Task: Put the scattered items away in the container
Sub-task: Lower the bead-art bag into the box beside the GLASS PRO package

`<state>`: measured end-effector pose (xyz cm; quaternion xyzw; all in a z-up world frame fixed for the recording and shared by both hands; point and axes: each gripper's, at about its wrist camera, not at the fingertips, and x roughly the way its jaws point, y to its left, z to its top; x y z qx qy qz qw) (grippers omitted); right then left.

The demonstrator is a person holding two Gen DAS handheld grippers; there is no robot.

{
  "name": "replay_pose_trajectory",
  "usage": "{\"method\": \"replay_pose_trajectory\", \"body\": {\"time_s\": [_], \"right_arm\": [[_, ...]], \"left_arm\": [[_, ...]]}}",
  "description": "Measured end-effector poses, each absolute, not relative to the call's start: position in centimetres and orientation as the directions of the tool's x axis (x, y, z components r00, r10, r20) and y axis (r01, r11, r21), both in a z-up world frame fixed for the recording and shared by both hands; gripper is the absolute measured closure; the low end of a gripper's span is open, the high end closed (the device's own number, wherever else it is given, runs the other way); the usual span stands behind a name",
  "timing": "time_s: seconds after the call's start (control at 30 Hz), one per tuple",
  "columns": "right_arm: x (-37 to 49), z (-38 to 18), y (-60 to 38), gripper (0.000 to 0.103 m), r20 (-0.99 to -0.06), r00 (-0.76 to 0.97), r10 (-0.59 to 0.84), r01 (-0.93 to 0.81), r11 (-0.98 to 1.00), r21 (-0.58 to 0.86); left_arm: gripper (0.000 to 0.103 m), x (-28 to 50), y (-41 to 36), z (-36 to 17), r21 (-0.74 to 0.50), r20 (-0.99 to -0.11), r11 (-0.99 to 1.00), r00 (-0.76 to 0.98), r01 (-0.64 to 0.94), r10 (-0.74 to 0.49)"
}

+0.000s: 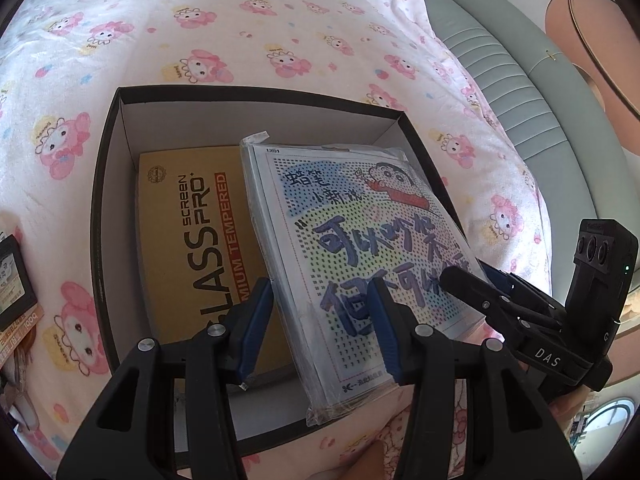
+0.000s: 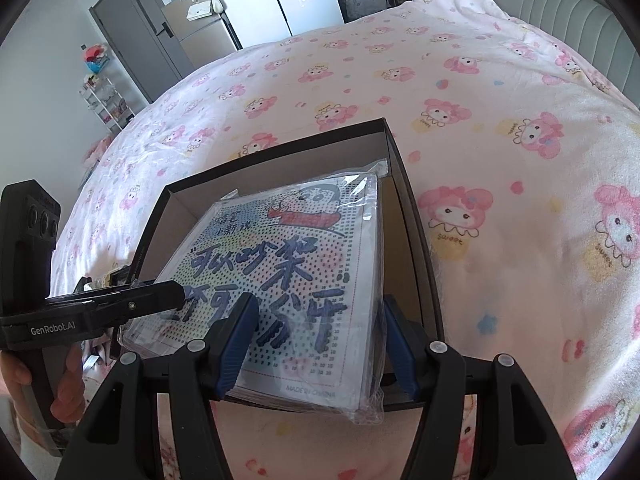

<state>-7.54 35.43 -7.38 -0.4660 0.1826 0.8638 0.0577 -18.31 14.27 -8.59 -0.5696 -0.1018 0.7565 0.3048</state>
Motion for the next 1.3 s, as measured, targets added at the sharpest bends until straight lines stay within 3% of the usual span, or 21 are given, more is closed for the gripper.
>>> {"method": "replay_pose_trajectory", "body": {"time_s": [0.33, 1.0, 1.23, 1.3], "right_arm": [[-8.4, -9.7, 35.7, 0.045, -0.860, -0.507, -0.061, -0.283, -0.930, 0.233], [-10.5, -10.9, 33.6, 0.044, -0.896, -0.438, 0.073, -0.229, -0.973, 0.033], [-10.2, -10.4, 33.2, 0.044, -0.879, -0.475, 0.039, -0.222, -0.972, 0.077], [-10.1, -10.5, 32.9, 0.044, -0.875, -0.484, 0.031, -0.215, -0.973, 0.084]], "left_arm": [[0.054, -18.5, 14.5, -11.4, -0.521, -0.808, -0.794, -0.120, -0.312, 0.577], [0.055, -18.0, 14.8, -14.0, -0.474, -0.855, -0.840, -0.088, -0.265, 0.511], [0.055, -17.7, 13.8, -12.6, -0.442, -0.864, -0.866, -0.151, -0.234, 0.481], [0.060, -18.0, 13.4, -12.2, -0.400, -0.883, -0.893, -0.174, -0.206, 0.435]]}}
